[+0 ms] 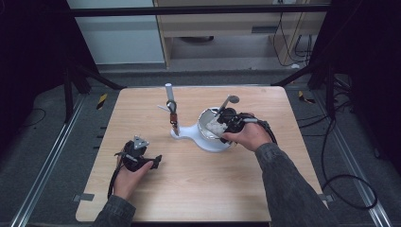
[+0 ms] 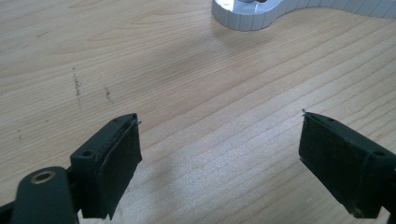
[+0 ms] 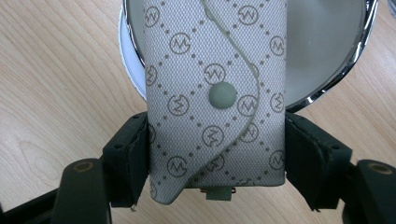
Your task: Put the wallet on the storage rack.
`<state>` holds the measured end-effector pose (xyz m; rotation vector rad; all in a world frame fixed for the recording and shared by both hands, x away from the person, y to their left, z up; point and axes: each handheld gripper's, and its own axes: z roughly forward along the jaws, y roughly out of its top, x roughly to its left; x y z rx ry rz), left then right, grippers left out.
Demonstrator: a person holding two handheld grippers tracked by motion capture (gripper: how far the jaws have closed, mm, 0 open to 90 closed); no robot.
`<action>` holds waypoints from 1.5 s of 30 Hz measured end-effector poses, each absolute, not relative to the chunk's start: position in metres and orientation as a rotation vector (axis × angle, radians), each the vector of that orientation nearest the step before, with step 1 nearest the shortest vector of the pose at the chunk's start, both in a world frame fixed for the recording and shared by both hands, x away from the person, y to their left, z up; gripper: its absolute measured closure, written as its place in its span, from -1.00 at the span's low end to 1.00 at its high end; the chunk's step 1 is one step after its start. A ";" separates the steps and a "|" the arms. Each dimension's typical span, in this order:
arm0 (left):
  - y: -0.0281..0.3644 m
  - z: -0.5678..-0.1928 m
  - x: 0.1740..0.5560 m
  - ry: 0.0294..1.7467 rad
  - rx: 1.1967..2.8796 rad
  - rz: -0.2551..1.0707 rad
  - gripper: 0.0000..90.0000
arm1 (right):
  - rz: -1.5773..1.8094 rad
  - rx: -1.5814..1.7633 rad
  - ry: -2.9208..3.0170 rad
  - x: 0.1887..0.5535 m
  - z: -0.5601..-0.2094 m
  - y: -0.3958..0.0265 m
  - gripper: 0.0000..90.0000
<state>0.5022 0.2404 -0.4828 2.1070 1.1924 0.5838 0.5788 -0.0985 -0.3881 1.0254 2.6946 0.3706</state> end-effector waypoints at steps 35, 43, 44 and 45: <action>0.240 -0.483 0.502 1.191 2.111 0.582 -0.72 | 0.354 1.033 2.691 0.585 -0.389 -0.085 -0.39; 0.239 -0.483 0.502 1.191 2.112 0.582 -0.72 | 0.365 1.032 2.686 0.586 -0.389 -0.083 -0.40; 0.239 -0.483 0.502 1.191 2.112 0.583 -0.72 | 0.368 1.036 2.687 0.585 -0.388 -0.083 -0.39; 0.239 -0.483 0.502 1.191 2.112 0.582 -0.72 | 0.370 1.038 2.686 0.586 -0.388 -0.084 -0.40</action>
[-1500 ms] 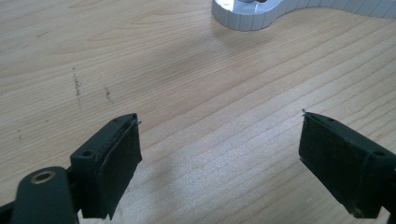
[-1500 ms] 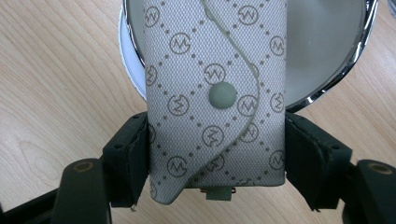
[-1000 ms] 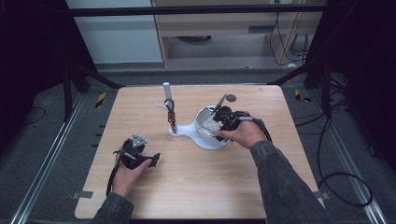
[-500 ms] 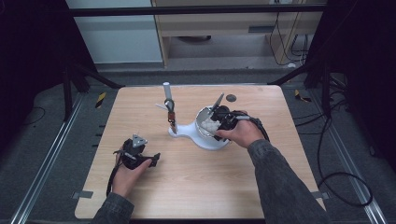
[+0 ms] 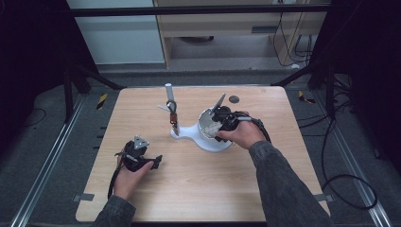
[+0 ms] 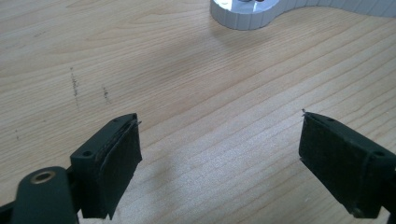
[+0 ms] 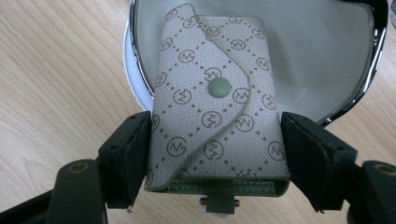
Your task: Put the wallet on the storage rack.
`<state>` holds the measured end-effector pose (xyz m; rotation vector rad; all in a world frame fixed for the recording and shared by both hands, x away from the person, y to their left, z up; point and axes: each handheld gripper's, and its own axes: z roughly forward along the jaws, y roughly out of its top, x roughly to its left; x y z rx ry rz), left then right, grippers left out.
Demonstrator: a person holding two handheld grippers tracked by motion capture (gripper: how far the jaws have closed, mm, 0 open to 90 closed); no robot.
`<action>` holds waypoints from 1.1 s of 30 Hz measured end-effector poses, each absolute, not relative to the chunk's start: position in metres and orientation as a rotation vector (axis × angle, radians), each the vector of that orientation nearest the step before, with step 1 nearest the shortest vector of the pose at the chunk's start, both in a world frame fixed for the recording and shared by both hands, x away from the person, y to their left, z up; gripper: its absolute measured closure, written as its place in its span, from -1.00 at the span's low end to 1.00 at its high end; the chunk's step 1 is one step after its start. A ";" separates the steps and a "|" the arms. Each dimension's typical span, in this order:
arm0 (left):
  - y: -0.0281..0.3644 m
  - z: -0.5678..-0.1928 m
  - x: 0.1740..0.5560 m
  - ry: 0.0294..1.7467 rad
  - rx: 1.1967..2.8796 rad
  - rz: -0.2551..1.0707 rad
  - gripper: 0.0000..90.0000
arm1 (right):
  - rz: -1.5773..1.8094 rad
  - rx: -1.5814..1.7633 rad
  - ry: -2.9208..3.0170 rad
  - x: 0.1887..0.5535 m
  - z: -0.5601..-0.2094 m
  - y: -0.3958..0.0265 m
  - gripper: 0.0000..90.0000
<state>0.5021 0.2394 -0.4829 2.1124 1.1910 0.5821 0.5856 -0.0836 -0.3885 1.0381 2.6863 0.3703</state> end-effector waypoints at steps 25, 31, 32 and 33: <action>0.240 -0.483 0.502 1.195 2.107 0.584 -0.75 | 0.465 1.030 2.653 0.583 -0.382 -0.083 -0.68; 0.240 -0.483 0.503 1.194 2.107 0.581 -0.77 | 0.546 1.029 2.607 0.581 -0.375 -0.087 -0.75; 0.240 -0.483 0.503 1.194 2.108 0.581 -0.77 | 0.557 1.026 2.600 0.580 -0.373 -0.088 -0.77; 0.240 -0.483 0.503 1.194 2.109 0.581 -0.77 | 0.577 1.028 2.594 0.579 -0.371 -0.089 -0.77</action>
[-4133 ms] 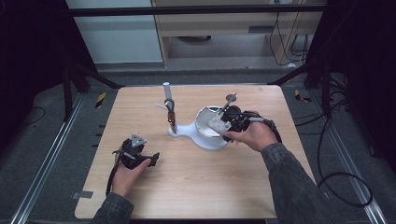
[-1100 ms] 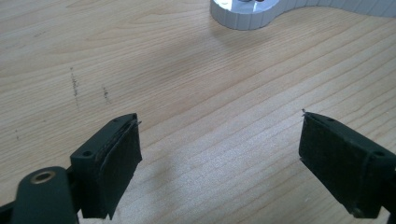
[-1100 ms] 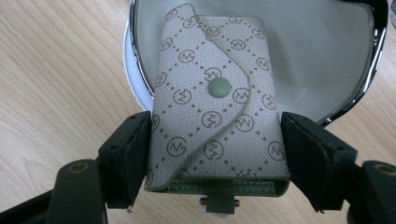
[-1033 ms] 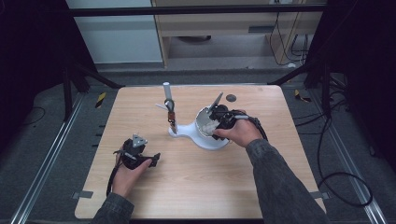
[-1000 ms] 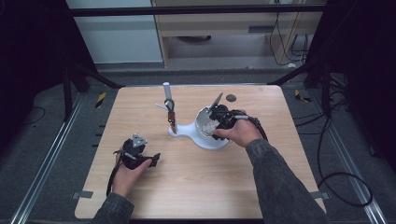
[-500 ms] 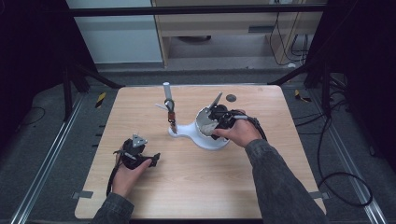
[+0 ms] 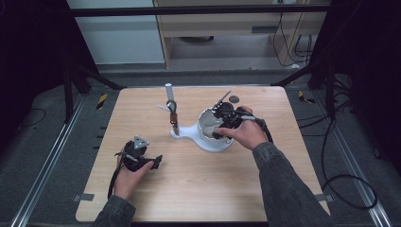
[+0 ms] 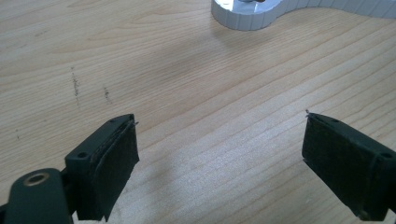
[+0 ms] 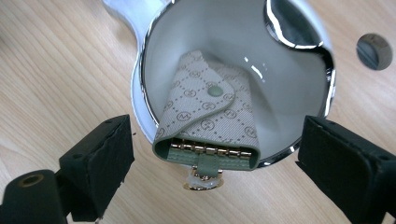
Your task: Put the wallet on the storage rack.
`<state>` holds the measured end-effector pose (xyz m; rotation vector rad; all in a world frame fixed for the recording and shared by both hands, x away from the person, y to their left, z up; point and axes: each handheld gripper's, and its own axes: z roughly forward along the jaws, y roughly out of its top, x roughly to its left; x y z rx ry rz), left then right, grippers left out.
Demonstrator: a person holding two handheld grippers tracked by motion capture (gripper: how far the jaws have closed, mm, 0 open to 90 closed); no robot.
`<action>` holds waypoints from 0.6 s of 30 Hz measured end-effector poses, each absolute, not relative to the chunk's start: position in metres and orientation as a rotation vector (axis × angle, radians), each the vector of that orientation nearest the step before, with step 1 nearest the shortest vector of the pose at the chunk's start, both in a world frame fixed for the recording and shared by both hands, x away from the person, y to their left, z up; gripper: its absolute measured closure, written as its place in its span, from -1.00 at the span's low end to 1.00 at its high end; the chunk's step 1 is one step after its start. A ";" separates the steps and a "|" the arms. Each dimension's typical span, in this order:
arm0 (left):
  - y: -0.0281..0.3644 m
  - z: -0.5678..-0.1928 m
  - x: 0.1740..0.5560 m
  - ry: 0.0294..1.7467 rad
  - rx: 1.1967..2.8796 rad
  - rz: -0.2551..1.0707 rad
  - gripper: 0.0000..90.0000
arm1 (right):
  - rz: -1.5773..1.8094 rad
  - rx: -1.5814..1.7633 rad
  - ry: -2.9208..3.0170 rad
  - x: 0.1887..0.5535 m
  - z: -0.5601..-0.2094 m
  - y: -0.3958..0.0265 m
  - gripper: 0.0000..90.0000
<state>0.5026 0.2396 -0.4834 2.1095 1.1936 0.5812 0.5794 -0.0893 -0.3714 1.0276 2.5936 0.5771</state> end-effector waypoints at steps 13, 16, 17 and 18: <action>0.240 -0.484 0.503 1.187 2.105 0.570 -0.85 | 0.733 1.028 2.491 0.567 -0.361 -0.112 -0.86; 0.240 -0.484 0.503 1.192 2.108 0.578 -0.86 | 0.753 1.036 2.448 0.562 -0.360 -0.122 -0.85; 0.239 -0.484 0.503 1.191 2.108 0.577 -0.86 | 0.778 1.055 2.430 0.560 -0.360 -0.127 -0.84; 0.239 -0.484 0.503 1.190 2.106 0.580 -0.86 | 0.787 1.068 2.421 0.559 -0.360 -0.131 -0.83</action>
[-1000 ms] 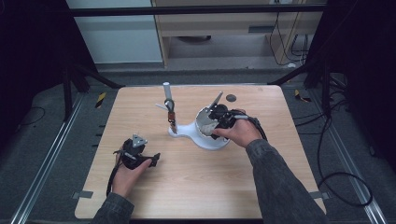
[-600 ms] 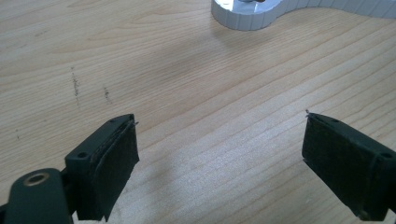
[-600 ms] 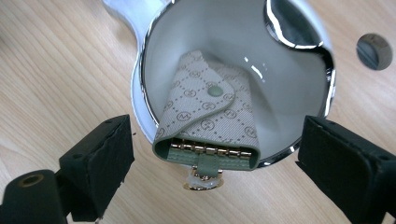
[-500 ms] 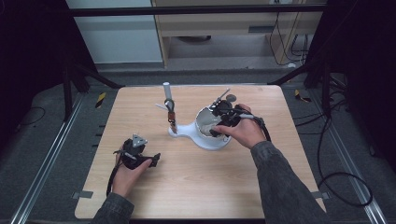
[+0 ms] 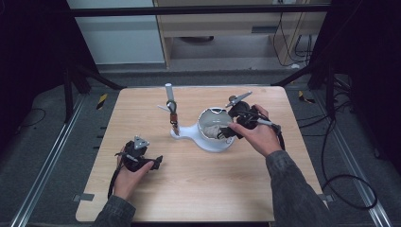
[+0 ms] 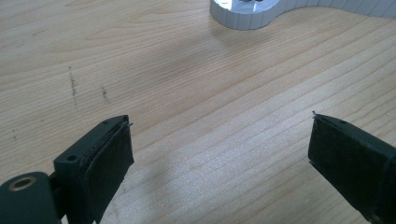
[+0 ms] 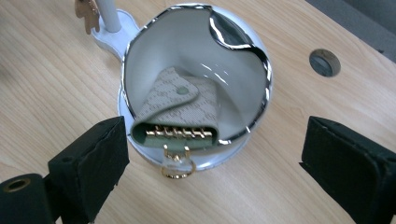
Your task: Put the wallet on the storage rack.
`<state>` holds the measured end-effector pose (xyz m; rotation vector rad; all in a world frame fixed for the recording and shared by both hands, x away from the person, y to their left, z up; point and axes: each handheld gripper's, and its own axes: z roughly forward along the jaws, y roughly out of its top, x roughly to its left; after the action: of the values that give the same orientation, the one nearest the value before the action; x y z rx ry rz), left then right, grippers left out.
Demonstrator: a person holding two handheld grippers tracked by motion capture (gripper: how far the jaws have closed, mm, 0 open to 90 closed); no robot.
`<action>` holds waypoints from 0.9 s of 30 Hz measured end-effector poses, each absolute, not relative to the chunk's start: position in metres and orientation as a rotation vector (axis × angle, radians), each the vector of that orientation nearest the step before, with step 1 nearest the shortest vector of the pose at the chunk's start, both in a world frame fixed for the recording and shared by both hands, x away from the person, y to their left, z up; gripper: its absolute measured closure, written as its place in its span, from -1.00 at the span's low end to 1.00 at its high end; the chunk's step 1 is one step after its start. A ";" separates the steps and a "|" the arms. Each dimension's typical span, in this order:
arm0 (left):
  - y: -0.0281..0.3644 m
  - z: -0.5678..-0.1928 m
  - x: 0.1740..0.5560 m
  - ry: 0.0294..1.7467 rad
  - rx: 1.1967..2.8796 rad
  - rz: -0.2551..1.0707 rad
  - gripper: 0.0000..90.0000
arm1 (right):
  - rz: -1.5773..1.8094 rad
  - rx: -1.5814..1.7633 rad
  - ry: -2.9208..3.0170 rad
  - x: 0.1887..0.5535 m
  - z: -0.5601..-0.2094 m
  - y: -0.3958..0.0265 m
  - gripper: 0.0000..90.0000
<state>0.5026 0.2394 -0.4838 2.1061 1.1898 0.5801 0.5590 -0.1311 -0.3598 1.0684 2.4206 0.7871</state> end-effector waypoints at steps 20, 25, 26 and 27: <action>0.242 -0.487 0.504 1.198 2.137 0.592 -0.87 | 0.953 1.117 2.240 0.514 -0.395 -0.203 -0.73; 0.244 -0.490 0.505 1.207 2.139 0.619 -0.87 | 0.975 1.153 2.217 0.505 -0.414 -0.216 -0.72; 0.245 -0.491 0.505 1.206 2.143 0.623 -0.87 | 0.982 1.167 2.211 0.504 -0.418 -0.218 -0.71; 0.245 -0.491 0.505 1.207 2.151 0.624 -0.87 | 0.991 1.178 2.206 0.503 -0.422 -0.220 -0.71</action>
<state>0.5051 0.2455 -0.4910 2.1512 1.2071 0.6244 0.5032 -0.2197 -0.4219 1.1784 2.2057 0.9907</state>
